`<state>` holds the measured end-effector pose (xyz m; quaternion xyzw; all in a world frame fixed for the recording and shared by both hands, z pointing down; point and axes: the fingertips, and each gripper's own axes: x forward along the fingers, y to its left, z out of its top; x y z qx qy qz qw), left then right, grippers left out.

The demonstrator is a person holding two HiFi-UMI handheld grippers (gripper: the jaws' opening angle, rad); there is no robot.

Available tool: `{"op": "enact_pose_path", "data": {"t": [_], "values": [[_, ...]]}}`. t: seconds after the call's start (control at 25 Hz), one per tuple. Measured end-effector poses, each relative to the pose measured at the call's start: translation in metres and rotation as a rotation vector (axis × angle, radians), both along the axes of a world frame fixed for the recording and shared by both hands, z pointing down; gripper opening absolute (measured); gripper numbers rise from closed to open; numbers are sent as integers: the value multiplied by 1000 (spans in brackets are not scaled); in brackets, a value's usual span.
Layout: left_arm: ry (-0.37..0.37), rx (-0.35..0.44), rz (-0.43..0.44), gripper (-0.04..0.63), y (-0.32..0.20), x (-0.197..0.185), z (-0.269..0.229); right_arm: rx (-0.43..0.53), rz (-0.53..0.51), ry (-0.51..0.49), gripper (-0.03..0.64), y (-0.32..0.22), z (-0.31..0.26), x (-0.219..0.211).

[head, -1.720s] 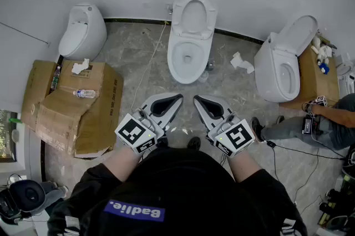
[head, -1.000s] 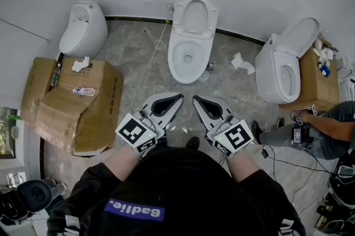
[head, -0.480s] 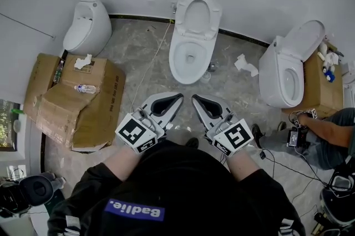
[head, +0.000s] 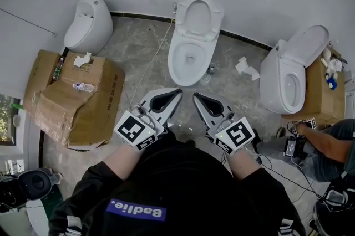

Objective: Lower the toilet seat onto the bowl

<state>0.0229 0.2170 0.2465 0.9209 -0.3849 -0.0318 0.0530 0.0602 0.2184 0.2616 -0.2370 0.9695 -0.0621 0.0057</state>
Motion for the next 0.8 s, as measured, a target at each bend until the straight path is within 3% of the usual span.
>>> {"op": "enact_pose_path", "data": {"t": [0.32,0.8], "values": [[20,10,29,15,-64,-19,4,-7,32,26,26,-59,8,-19],[-14,29,134,15,-190,-76,2,-10,113,50,26,-180,7,-79]]}}
